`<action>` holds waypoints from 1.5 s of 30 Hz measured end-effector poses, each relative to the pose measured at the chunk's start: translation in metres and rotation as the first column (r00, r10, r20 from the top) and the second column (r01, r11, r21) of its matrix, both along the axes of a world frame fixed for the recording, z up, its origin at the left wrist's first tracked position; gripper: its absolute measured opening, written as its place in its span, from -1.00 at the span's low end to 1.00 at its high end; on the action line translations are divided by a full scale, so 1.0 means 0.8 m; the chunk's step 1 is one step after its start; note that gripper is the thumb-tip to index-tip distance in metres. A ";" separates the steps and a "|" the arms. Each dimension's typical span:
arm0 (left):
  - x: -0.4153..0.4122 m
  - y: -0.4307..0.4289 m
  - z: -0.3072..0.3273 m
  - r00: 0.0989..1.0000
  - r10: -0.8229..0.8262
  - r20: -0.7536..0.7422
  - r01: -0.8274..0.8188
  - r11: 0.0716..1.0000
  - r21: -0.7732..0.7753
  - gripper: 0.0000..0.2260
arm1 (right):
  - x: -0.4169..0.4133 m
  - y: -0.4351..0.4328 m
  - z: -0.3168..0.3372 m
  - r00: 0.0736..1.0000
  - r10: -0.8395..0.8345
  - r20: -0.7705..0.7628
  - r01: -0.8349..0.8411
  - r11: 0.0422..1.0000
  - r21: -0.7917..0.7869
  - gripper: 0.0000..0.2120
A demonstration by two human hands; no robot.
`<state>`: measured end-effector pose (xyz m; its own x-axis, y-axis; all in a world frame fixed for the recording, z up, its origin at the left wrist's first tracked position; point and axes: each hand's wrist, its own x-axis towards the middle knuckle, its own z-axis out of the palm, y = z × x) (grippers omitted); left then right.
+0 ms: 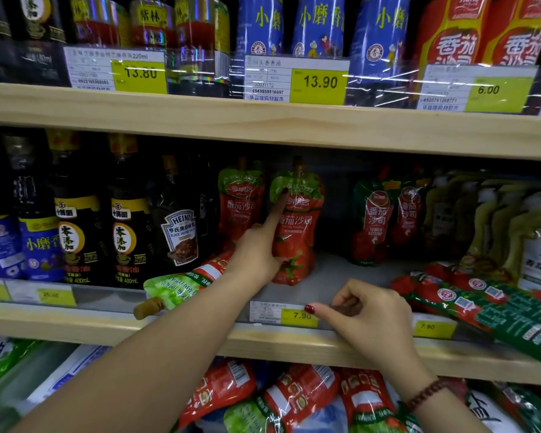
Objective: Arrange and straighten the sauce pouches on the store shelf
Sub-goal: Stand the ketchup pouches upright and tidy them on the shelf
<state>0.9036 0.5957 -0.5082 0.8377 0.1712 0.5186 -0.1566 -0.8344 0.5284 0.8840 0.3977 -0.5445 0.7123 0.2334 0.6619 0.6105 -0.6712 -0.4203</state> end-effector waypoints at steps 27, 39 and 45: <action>-0.119 0.091 0.056 0.998 0.027 0.049 -0.025 0.999 -0.040 -0.90 | -0.046 0.103 0.035 0.940 0.340 -0.041 -0.335 0.891 -0.306 -0.49; -0.150 0.142 0.047 0.991 -0.129 -0.039 0.108 0.932 -0.346 -0.94 | -0.058 0.170 0.014 0.966 0.256 0.042 -0.234 0.931 -0.281 -0.52; -0.162 0.152 0.041 0.991 -0.124 0.042 0.130 0.898 -0.420 -0.89 | -0.060 0.161 0.022 0.944 0.324 0.066 -0.292 0.911 -0.291 -0.54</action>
<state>0.7738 0.7174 -0.4751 0.8603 0.2688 0.4332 -0.2557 -0.5076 0.8228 0.8362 0.5264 -0.5270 0.5017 0.6123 0.6111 0.8374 -0.5209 -0.1657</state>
